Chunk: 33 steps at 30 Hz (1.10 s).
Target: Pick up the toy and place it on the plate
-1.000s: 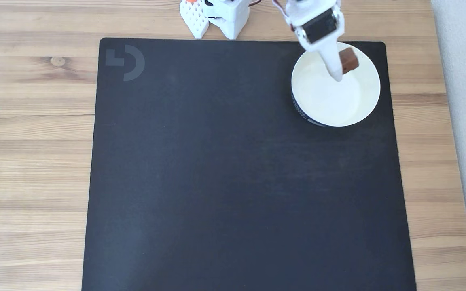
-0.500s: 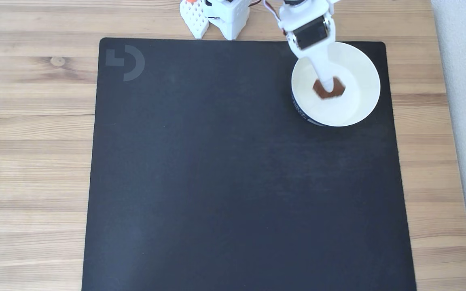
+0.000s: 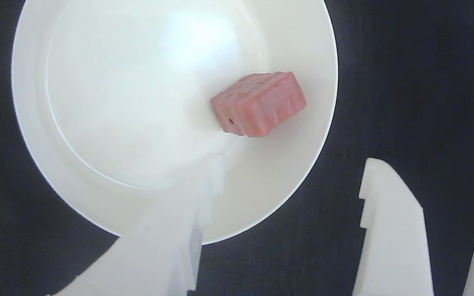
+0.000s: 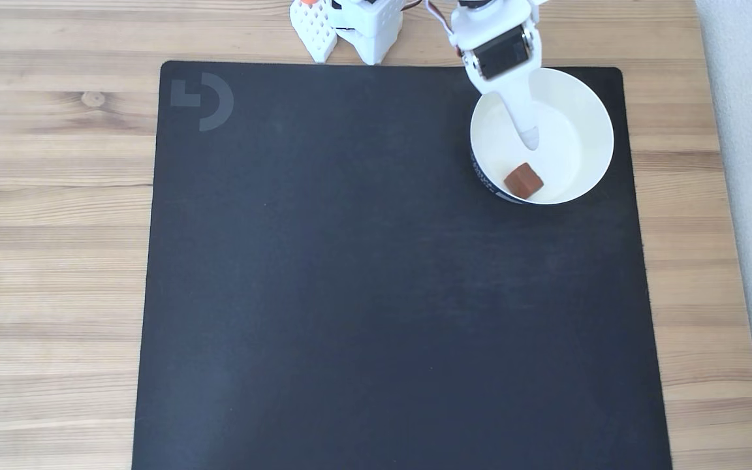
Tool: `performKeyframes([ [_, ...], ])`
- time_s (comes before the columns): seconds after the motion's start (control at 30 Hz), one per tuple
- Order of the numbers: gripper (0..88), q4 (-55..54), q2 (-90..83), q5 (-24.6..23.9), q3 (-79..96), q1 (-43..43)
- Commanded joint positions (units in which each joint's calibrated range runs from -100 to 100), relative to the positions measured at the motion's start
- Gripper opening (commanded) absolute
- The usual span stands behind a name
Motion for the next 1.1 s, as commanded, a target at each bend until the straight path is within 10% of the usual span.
performKeyframes([
  [0.0, 22.0, -0.07, -0.95, 0.00, -0.74, 1.19],
  [0.2, 1.9, -0.41, -3.36, 0.11, -1.28, 9.55],
  [0.7, 2.3, -23.27, -30.46, 9.29, 19.90, 43.18],
  [1.07, 2.2, -16.16, -42.71, 14.93, 32.34, 46.02],
])
